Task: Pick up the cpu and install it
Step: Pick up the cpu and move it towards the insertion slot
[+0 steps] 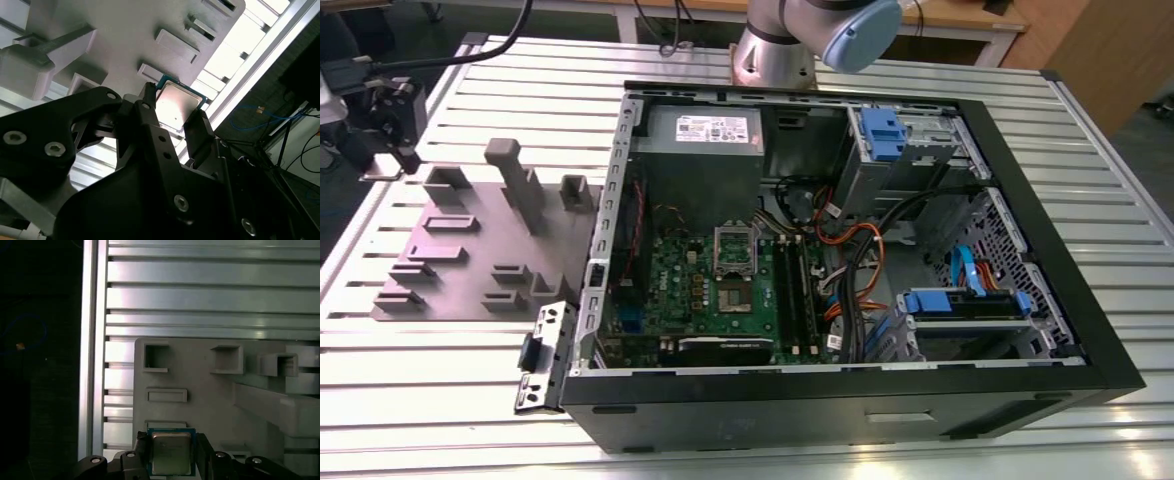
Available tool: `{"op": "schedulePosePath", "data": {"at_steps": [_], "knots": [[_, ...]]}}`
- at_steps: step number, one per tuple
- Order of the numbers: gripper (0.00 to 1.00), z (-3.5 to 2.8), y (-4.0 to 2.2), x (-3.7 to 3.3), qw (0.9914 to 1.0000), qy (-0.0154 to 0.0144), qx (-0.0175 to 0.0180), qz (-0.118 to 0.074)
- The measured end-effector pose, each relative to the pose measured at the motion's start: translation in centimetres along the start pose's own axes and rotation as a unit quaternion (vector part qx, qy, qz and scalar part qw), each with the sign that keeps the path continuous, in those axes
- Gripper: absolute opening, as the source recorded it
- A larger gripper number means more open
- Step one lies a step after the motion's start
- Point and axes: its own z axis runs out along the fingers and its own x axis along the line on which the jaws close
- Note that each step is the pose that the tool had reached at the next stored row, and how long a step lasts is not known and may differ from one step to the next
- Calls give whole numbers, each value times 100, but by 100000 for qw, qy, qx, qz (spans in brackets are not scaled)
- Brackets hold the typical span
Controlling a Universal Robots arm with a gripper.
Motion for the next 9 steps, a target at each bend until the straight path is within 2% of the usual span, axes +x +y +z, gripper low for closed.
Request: {"op": "schedulePosePath", "data": {"at_steps": [9], "knots": [[47,-36,1,0,100000,9,6,-1]]}}
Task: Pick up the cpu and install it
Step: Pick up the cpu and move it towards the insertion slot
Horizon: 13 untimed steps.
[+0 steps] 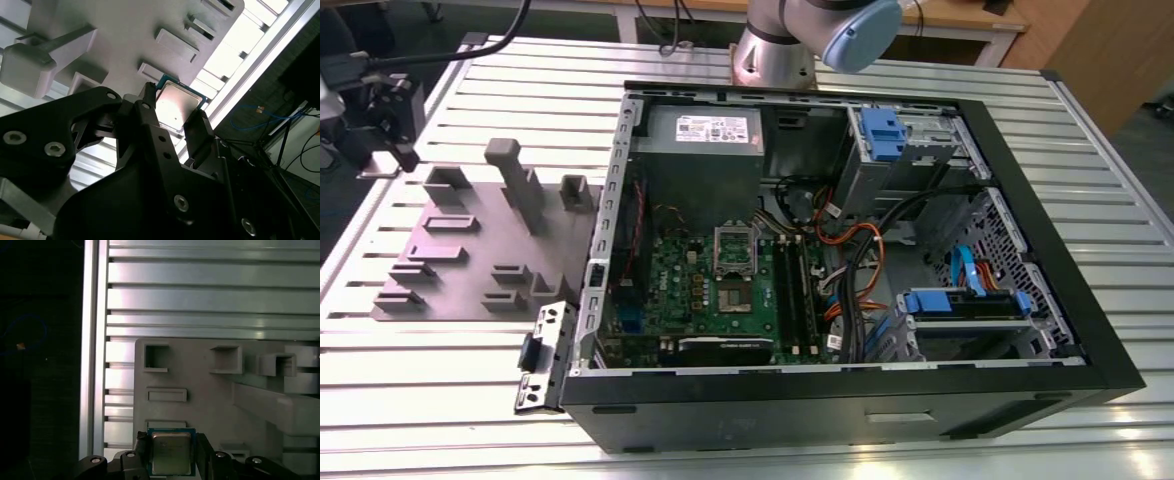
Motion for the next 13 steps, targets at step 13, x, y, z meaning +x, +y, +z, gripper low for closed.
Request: {"op": "schedulePosePath", "data": {"at_steps": [13], "knots": [[47,-71,2,1,100000,1,-1,0]]}}
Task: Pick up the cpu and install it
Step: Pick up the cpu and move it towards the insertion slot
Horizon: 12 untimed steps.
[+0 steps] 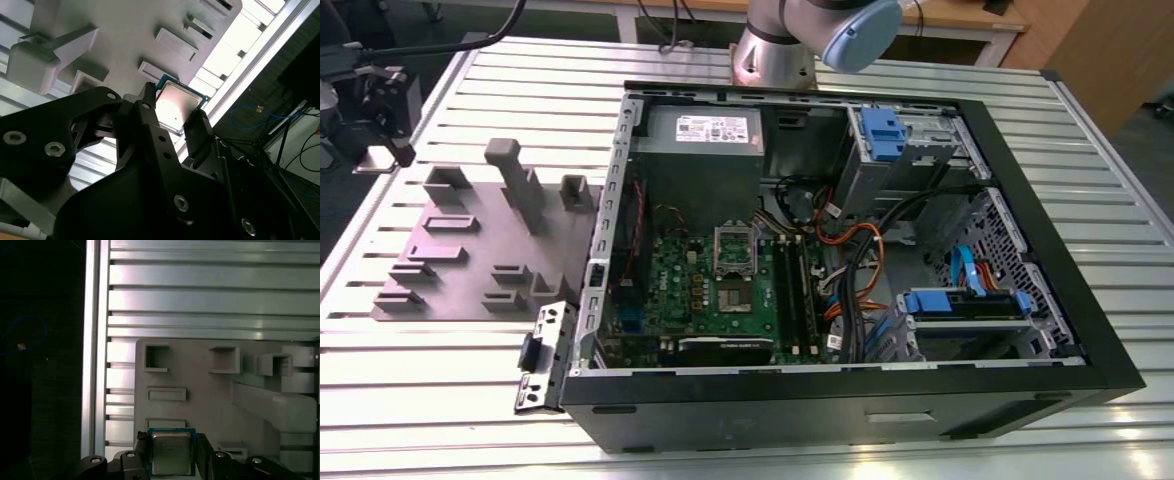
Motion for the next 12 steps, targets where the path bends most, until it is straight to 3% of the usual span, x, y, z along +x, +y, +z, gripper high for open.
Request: {"op": "schedulePosePath", "data": {"at_steps": [12], "knots": [[47,-50,1,0,100000,-7,-3,0]]}}
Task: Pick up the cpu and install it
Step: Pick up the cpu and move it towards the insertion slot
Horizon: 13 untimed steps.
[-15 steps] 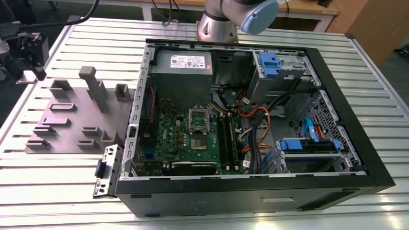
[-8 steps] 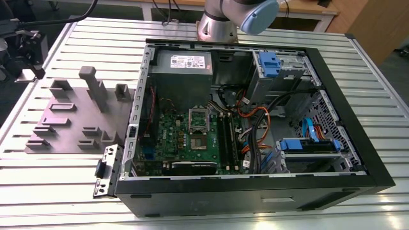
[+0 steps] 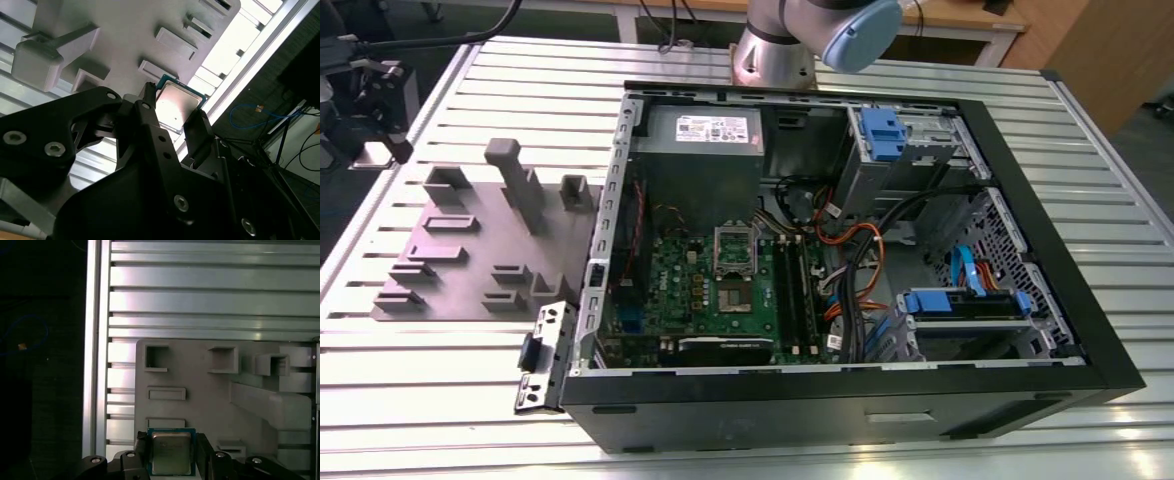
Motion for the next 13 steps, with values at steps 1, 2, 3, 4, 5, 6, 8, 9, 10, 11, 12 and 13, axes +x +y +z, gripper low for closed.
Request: {"op": "schedulePosePath", "data": {"at_steps": [1,2,3,4,5,6,8,9,10,11,12,13], "knots": [[47,-1,0,0,100000,7,5,0],[47,-1,0,0,100000,6,4,1],[47,-1,0,0,100000,3,3,0],[47,-5,0,0,100000,5,3,1],[47,-9,0,1,100000,5,-23,1],[47,-10,0,1,100000,0,-26,1],[47,-15,0,1,100000,9,-23,-1],[47,-19,0,1,100000,13,-16,0],[47,-22,0,1,100000,14,-18,2],[47,-25,0,1,100000,6,-23,0],[47,-28,1,1,100000,4,-24,0],[47,-30,1,1,100000,0,-27,0]]}}
